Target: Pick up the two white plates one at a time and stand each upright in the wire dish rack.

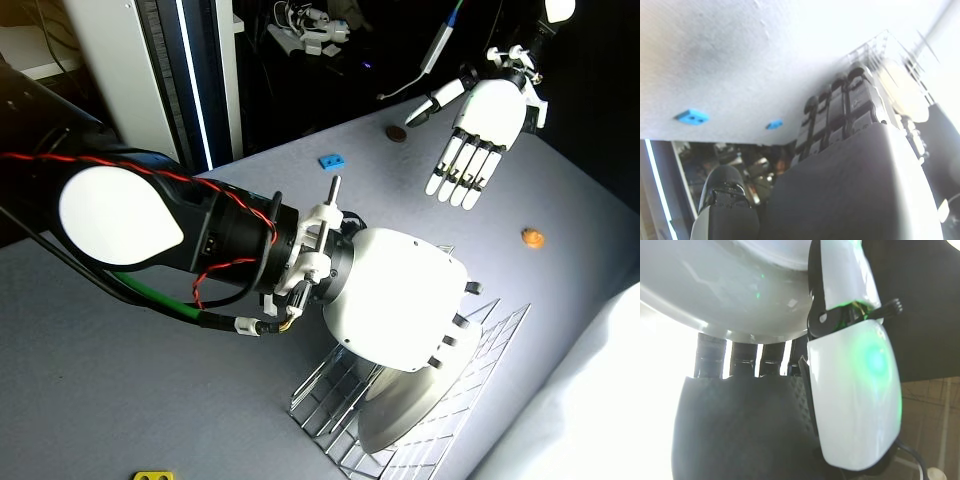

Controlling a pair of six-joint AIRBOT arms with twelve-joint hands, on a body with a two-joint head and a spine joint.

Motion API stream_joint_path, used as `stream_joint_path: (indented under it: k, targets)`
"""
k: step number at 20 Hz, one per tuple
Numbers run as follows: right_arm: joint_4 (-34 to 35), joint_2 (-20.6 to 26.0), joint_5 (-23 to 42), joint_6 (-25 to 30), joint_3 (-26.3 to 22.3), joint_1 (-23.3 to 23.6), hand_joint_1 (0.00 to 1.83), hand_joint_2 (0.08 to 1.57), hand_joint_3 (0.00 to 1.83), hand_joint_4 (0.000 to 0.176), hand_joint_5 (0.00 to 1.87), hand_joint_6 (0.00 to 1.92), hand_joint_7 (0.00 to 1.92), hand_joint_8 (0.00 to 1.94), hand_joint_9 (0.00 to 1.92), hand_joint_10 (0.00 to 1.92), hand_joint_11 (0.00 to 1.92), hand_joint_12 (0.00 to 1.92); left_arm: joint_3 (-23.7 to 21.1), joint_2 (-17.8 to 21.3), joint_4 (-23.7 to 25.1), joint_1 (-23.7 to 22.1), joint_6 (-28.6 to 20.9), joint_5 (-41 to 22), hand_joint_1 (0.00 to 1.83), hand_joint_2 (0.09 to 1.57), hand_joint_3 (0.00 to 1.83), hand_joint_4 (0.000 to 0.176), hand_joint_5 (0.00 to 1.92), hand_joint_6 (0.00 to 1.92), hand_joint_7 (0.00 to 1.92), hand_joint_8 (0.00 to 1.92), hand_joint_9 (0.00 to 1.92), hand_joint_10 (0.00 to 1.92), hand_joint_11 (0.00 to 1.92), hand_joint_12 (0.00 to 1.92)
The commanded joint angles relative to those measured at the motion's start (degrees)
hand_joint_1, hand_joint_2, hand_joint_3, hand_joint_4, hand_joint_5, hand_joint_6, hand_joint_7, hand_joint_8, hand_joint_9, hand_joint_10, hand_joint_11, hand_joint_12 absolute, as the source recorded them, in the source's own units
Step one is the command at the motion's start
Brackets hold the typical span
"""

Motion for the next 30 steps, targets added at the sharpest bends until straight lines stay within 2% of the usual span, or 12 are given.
stream_joint_path:
  k: [1,16,19,20,21,22,23,24,25,26,27,30]
  targets:
    - [1.91,-0.02,5.72,0.81,0.38,0.56,1.39,1.05,0.0,0.0,1.07,0.84,1.14,0.7,1.04,0.93,0.91,1.05,0.16,0.2,-3.02,-0.48,-0.33,-1.44,0.0,1.05,0.0,0.0,0.0,0.0,0.0,0.0,0.0,0.0,0.0,0.0]
    - [2.57,-1.64,5.96,-0.1,2.19,-0.91,1.39,1.05,0.0,0.0,1.05,0.88,1.15,0.69,1.03,0.94,0.9,1.05,0.2,-0.03,-1.81,-1.01,-0.55,0.2,0.0,1.04,0.0,0.0,0.0,0.0,0.0,0.0,0.0,0.0,0.0,0.0]
    - [2.58,-1.71,5.97,-0.12,2.18,-1.03,1.39,1.07,0.0,0.0,1.03,0.94,1.1,0.77,0.98,0.99,0.87,1.04,0.11,-0.01,-1.53,-1.01,-0.55,0.19,0.0,1.05,0.0,0.0,0.0,0.0,0.0,0.0,0.0,0.0,0.0,0.0]
    - [2.58,-1.78,6.09,-0.15,2.18,-1.12,1.37,1.1,0.01,0.0,0.96,1.05,1.01,0.91,0.9,1.11,0.79,1.08,0.12,-0.01,-1.44,-0.99,-0.55,0.19,0.0,1.05,0.0,0.0,0.0,0.0,0.0,0.0,0.0,0.0,0.0,0.0]
    - [2.59,-1.85,6.16,-0.19,2.18,-1.2,1.23,1.16,0.0,0.0,0.87,1.19,0.92,1.07,0.8,0.77,0.66,1.15,0.11,-0.01,-1.31,-0.99,-0.55,0.19,0.0,1.05,0.0,0.0,0.0,0.0,0.0,0.0,0.0,0.0,0.0,0.0]
    - [2.59,-1.89,6.23,-0.22,2.18,-1.22,1.19,1.19,0.0,0.01,0.8,1.28,0.88,1.13,0.82,0.56,0.61,1.16,0.1,-0.01,-1.28,-0.99,-0.55,0.19,0.0,1.05,0.0,0.0,0.0,0.0,0.0,0.0,0.0,0.0,0.0,0.0]
    - [2.69,-1.92,6.28,-0.22,2.18,-1.22,1.14,1.19,0.0,0.0,0.82,1.23,0.82,0.64,0.83,0.43,0.57,1.16,0.08,-0.01,-1.28,-0.99,-0.55,0.19,0.0,1.06,0.0,0.0,0.0,0.0,0.0,0.0,0.0,0.0,0.0,0.0]
    - [3.07,-1.93,6.35,-0.38,2.18,-1.23,1.21,1.11,0.0,0.0,0.72,0.69,0.83,0.35,0.81,0.33,0.49,1.18,0.06,0.0,-1.27,-0.99,-0.55,0.19,0.0,1.05,0.0,0.0,0.0,0.0,0.0,0.0,0.0,0.0,0.0,0.0]
    - [3.72,-1.94,6.5,-0.84,2.18,-1.28,1.24,1.06,0.0,0.0,0.76,0.4,0.87,0.2,0.83,0.27,0.46,1.21,0.04,0.0,-1.27,-0.99,-0.55,0.19,0.0,1.05,0.0,0.0,0.0,0.0,0.0,0.0,0.0,0.0,0.0,0.0]
    - [4.0,-1.94,6.73,-1.08,2.18,-1.32,1.25,1.07,0.0,0.0,0.81,0.23,0.88,0.1,0.83,0.22,0.45,1.21,0.02,0.0,-1.27,-0.99,-0.55,0.19,0.0,1.05,0.0,0.0,0.0,0.0,0.0,0.0,0.0,0.0,0.0,0.0]
    - [4.0,-1.95,6.82,-1.08,2.18,-1.32,1.26,1.07,0.0,0.0,0.83,0.16,0.88,0.06,0.83,0.19,0.42,1.24,0.0,0.0,-1.27,-0.99,-0.55,0.19,0.0,1.05,0.0,0.0,0.0,0.0,0.0,0.0,0.0,0.0,0.0,0.0]
    - [4.03,-1.94,6.97,-1.09,2.17,-1.32,1.25,1.08,0.0,0.0,0.84,0.06,0.88,0.02,0.83,0.13,0.4,1.24,-0.04,0.02,-1.24,-0.99,-0.55,0.19,0.0,1.04,0.0,0.0,0.0,0.0,0.0,0.0,0.0,0.0,0.0,0.0]
